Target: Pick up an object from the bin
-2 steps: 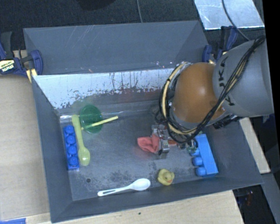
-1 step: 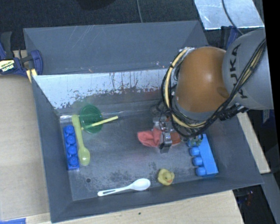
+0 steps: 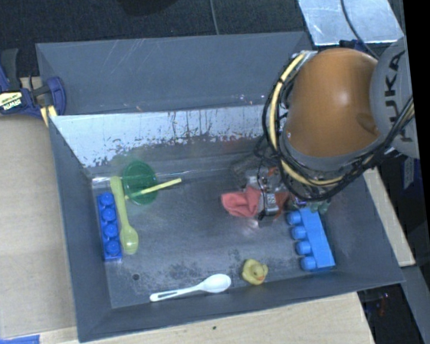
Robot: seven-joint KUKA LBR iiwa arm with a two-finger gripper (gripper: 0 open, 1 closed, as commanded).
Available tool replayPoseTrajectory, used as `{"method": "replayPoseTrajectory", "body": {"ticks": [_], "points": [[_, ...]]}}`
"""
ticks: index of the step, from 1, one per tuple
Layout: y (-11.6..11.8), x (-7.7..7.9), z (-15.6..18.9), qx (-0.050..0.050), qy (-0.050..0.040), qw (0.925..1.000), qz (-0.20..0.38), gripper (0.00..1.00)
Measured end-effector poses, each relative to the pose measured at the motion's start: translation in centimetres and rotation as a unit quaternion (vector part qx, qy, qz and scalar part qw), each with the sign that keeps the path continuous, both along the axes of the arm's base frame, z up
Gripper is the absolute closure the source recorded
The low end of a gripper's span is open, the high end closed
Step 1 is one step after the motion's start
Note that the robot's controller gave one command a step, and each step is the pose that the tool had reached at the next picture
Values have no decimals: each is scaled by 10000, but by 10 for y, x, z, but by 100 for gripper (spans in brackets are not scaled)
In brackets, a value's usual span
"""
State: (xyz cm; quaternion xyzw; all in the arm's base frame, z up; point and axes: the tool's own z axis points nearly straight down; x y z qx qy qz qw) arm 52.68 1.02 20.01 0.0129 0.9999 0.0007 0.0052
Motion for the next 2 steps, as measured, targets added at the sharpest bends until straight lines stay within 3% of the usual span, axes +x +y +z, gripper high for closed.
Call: {"method": "replayPoseTrajectory", "body": {"ticks": [1,2], "points": [[4,12,101,10,-58,9999,-134,0],[4,11,98,8,-30,9999,-137,0]]}}
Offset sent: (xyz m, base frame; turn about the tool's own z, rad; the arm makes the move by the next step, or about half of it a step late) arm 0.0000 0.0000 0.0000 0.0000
